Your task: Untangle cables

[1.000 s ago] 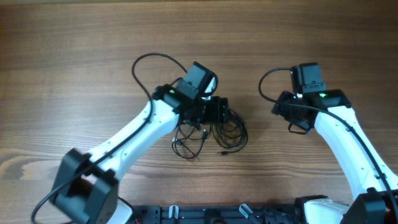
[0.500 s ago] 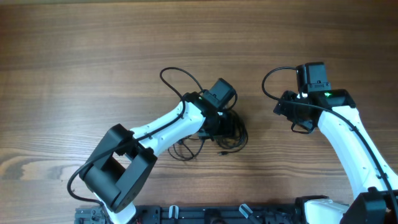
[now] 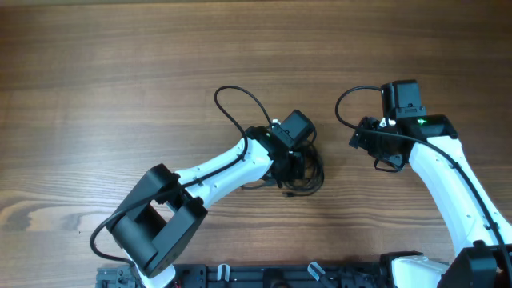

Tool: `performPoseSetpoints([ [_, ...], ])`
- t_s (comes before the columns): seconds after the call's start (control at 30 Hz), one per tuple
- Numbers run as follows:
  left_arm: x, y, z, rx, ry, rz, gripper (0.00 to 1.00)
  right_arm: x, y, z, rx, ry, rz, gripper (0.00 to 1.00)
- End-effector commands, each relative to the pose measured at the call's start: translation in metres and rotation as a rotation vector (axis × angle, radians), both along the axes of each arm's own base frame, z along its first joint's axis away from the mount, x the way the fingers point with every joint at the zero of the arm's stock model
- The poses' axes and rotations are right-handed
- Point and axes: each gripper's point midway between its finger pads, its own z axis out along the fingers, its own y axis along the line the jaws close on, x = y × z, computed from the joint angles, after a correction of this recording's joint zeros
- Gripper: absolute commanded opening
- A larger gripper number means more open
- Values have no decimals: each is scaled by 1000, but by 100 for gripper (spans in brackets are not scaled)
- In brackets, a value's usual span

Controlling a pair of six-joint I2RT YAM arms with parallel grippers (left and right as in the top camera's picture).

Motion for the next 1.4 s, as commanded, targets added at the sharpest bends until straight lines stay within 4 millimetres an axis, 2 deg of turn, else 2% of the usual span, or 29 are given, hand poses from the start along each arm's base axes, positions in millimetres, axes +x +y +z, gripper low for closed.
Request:
performPoseSetpoints([
  [0.0, 13, 7, 4, 3, -27, 23, 4, -1, 3, -1, 10, 5, 39, 72],
  [0.07, 23, 12, 17, -23, -53, 50, 4, -2, 4, -1, 15, 9, 45, 75],
  [0.2, 43, 23, 56, -94, -129, 108, 4, -1, 21, 1, 96, -4, 127, 79],
  [0.33, 56, 36, 108, -191, -225, 148, 4, -1, 31, 3, 151, -9, 155, 80],
  [0.37, 59, 41, 126, -220, -268, 150, 4, -1, 35, 4, 171, -8, 161, 80],
  [0.43, 59, 45, 146, -252, -310, 158, 4, -2, 43, 6, 219, -8, 174, 80],
  [0.6, 57, 41, 170, -325, -352, 142, 4, -3, 55, 10, 284, -17, 228, 80],
  [0.73, 65, 34, 191, -389, -421, 139, 4, -9, 87, 25, 435, -75, 444, 80],
  [0.87, 70, 24, 225, -499, -510, 117, 4, -14, 102, 31, 494, -93, 527, 80],
  [1.0, 72, 22, 263, -587, -615, 112, 5, -14, 119, 37, 548, -89, 507, 81],
  [1.1, 71, 23, 280, -631, -647, 123, 5, -6, 135, 46, 625, -93, 419, 81],
  [1.23, 71, 23, 286, -645, -661, 126, 5, -2, 170, 67, 746, -130, 438, 80],
  [1.3, 71, 23, 286, -645, -660, 125, 4, -2, 181, 71, 763, -140, 450, 75],
  [1.33, 71, 23, 286, -646, -661, 126, 4, -2, 187, 74, 766, -153, 473, 69],
  [1.37, 71, 23, 286, -646, -662, 126, 4, -4, 193, 74, 761, -161, 495, 57],
])
